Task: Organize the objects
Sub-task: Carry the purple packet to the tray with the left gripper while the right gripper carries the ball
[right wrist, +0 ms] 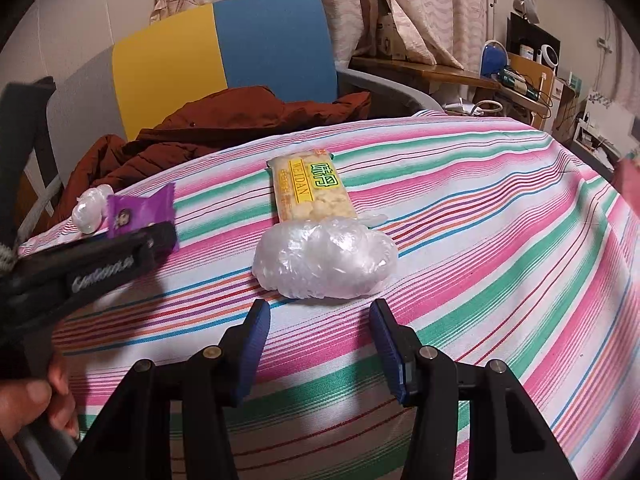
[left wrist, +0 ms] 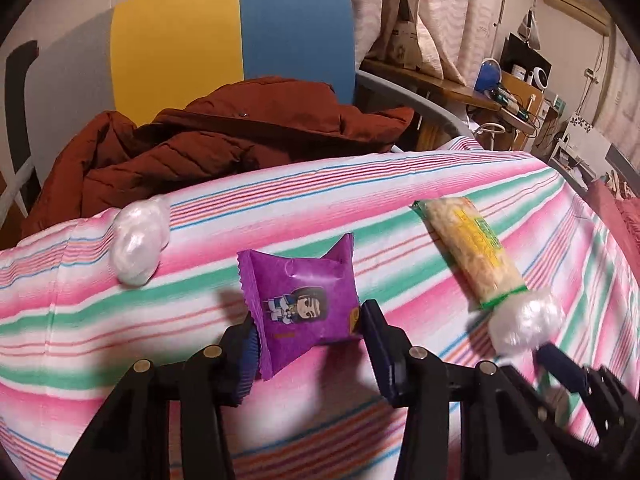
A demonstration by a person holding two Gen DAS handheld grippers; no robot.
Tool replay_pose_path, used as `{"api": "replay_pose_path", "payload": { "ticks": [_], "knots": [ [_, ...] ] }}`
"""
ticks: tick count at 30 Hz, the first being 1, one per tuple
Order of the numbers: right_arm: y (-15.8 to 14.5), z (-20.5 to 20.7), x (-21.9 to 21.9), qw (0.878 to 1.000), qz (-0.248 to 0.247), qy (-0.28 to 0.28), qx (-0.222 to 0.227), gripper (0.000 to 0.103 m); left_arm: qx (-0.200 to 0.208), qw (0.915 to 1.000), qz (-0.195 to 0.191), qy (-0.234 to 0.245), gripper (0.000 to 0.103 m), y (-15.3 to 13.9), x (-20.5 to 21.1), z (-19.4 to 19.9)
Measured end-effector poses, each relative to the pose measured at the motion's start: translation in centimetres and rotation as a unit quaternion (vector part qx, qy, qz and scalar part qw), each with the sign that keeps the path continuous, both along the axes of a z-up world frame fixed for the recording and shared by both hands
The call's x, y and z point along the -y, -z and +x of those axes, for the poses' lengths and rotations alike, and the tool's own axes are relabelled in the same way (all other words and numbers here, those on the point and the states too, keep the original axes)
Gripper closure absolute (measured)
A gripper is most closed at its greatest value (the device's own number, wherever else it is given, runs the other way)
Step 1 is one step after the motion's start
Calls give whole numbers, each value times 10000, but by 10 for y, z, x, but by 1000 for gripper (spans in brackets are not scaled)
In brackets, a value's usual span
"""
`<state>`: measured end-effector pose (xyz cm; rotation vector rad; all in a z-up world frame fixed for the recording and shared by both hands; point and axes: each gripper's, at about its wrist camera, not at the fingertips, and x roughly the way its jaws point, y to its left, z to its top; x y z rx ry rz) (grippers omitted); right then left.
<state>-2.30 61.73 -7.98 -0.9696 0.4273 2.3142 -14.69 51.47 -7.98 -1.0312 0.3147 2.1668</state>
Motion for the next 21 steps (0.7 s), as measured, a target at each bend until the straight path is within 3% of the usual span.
{"api": "replay_pose_path", "payload": {
  "ticks": [3, 5, 7, 9, 15, 18, 21],
  "knots": [
    [-2, 5, -2, 9999, -2, 91, -78, 46, 39, 9999, 133, -86, 56, -1, 17, 6],
    [-8, 16, -4, 9991, 22, 256, -350, 36, 85, 9995, 257, -166, 57, -2, 29, 9],
    [-16, 26, -4, 9973, 90, 362, -632, 18, 129, 9990, 347, -252, 57, -2, 40, 11],
    [-23, 25, -2, 9970, 111, 216, -738, 12, 145, 9988, 380, -276, 57, -1, 45, 13],
    [-25, -13, -10, 9992, 217, 98, -316, 13, -31, 9994, 261, -231, 57, 0, 47, 23],
    [-12, -25, -18, 9999, 12, 164, -18, 31, -38, 9994, 268, -233, 57, 0, 48, 24],
    [-3, -24, -23, 9998, -95, 188, 34, 31, -28, 9993, 285, -230, 57, 1, 48, 23]
  ]
}}
